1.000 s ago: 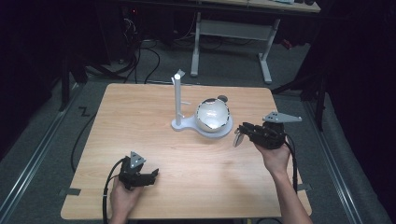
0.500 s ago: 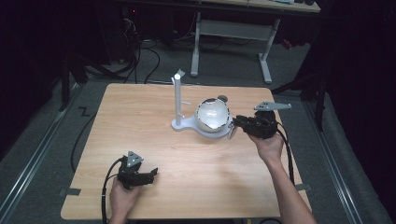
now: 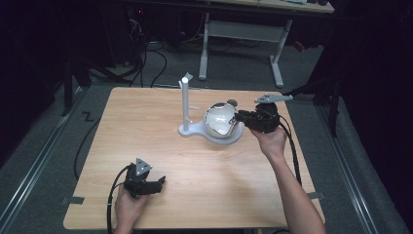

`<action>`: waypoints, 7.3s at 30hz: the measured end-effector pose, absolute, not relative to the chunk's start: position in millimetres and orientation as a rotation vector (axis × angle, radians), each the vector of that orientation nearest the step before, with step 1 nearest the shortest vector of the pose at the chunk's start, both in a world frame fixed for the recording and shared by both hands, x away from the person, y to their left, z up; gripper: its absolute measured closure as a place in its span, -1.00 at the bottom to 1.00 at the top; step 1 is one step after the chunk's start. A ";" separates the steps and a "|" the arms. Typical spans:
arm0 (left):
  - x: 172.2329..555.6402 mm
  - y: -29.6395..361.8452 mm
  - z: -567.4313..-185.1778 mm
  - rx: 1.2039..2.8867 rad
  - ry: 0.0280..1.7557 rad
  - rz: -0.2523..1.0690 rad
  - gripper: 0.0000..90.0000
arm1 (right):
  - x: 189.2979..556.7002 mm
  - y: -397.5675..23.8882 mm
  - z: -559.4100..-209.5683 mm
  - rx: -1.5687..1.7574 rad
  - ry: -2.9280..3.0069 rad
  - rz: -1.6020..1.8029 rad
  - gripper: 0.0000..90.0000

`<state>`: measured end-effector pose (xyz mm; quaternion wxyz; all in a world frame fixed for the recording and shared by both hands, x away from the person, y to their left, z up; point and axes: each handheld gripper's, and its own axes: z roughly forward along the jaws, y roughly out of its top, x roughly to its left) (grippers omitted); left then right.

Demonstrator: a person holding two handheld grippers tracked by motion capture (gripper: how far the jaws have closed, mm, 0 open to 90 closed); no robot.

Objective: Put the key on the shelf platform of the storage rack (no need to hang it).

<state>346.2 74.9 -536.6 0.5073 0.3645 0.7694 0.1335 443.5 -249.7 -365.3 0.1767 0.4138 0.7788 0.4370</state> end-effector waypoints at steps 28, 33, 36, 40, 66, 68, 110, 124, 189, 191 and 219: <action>345.1 74.2 -535.8 0.876 1.862 0.304 -0.60 | 486.8 -234.1 -394.3 1.244 2.207 1.173 0.65; 345.0 73.5 -535.1 0.861 1.872 0.295 -0.60 | 499.6 -224.7 -411.8 1.270 2.234 1.151 0.65; 345.5 74.2 -535.1 0.859 1.870 0.300 -0.58 | 504.6 -219.3 -420.8 1.272 2.251 1.156 0.65; 345.5 74.7 -535.6 0.866 1.863 0.305 -0.57 | 511.8 -213.5 -432.0 1.242 2.244 1.063 0.64; 345.5 74.8 -535.7 0.871 1.859 0.309 -0.57 | 473.3 -257.7 -419.9 1.324 2.152 1.163 0.12; 345.5 74.8 -535.7 0.871 1.859 0.309 -0.57 | 468.7 -261.5 -418.5 1.329 2.130 1.183 0.14; 344.2 74.7 -536.5 0.893 1.844 0.312 -0.58 | 412.5 -309.9 -404.3 1.366 2.060 1.240 0.28; 344.5 74.0 -535.7 0.881 1.855 0.300 -0.58 | 386.6 -329.7 -411.8 1.404 2.023 1.267 0.29; 345.8 74.8 -535.7 0.865 1.865 0.310 -0.59 | 330.4 -287.6 -506.5 1.454 2.080 1.187 0.32; 345.7 74.9 -535.7 0.866 1.864 0.310 -0.59 | 330.5 -286.1 -509.2 1.458 2.088 1.171 0.32; 346.4 74.8 -535.4 0.854 1.868 0.311 -0.56 | 332.9 -266.7 -527.4 1.366 2.197 0.996 0.20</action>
